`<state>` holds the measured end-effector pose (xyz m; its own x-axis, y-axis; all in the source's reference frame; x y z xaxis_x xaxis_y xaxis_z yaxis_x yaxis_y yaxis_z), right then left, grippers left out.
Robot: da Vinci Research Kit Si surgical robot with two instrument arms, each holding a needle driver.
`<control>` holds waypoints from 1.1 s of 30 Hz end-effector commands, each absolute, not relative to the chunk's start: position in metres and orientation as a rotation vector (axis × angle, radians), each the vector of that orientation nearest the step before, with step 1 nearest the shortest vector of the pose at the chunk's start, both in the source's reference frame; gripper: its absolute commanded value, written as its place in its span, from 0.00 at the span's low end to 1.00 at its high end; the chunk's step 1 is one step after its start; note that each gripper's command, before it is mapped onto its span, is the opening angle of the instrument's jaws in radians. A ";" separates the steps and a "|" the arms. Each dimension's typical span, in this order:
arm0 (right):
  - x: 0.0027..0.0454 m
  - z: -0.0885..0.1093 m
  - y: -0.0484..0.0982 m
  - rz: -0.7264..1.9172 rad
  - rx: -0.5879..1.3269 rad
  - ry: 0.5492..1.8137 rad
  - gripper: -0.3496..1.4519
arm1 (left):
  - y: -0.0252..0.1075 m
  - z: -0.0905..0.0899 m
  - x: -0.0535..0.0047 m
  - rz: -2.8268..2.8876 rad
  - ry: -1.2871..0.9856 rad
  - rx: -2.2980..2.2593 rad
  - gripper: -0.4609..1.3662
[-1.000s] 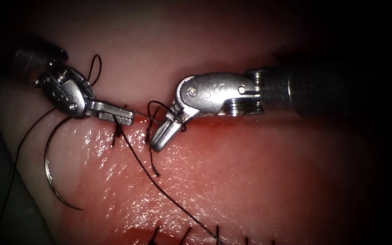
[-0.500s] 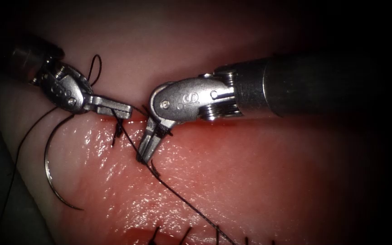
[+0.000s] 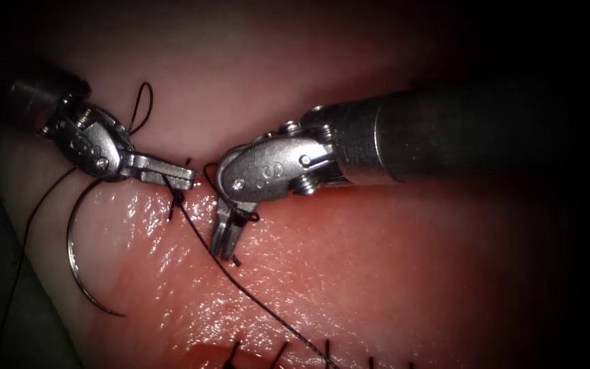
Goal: Wound Closure
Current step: Grab the short tail with the right gripper
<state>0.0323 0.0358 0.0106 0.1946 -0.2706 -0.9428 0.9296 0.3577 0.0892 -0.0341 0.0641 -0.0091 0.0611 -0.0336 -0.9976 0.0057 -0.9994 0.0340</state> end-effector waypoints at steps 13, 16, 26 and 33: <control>0.0319 0.013 0.035 -1.044 0.727 0.905 0.74 | 0.063 -0.009 -0.0336 -2.129 -0.005 2.272 0.06; 0.0320 0.014 0.034 -1.078 0.708 0.895 0.71 | 0.063 -0.009 -0.0335 -2.128 -0.006 2.272 0.06; 0.0321 0.015 0.033 -1.141 0.664 0.858 0.67 | 0.063 -0.009 -0.0335 -2.133 0.003 2.279 0.06; 0.0324 0.015 0.031 -1.148 0.614 0.840 0.64 | 0.063 -0.009 -0.0334 -2.136 0.005 2.279 0.06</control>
<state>0.0324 0.0312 0.0157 0.1759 -0.5351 -0.8263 0.9520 0.3062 0.0044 -0.0334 0.0627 -0.0086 0.0647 -0.0098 -0.9979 0.0079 -0.9999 0.0103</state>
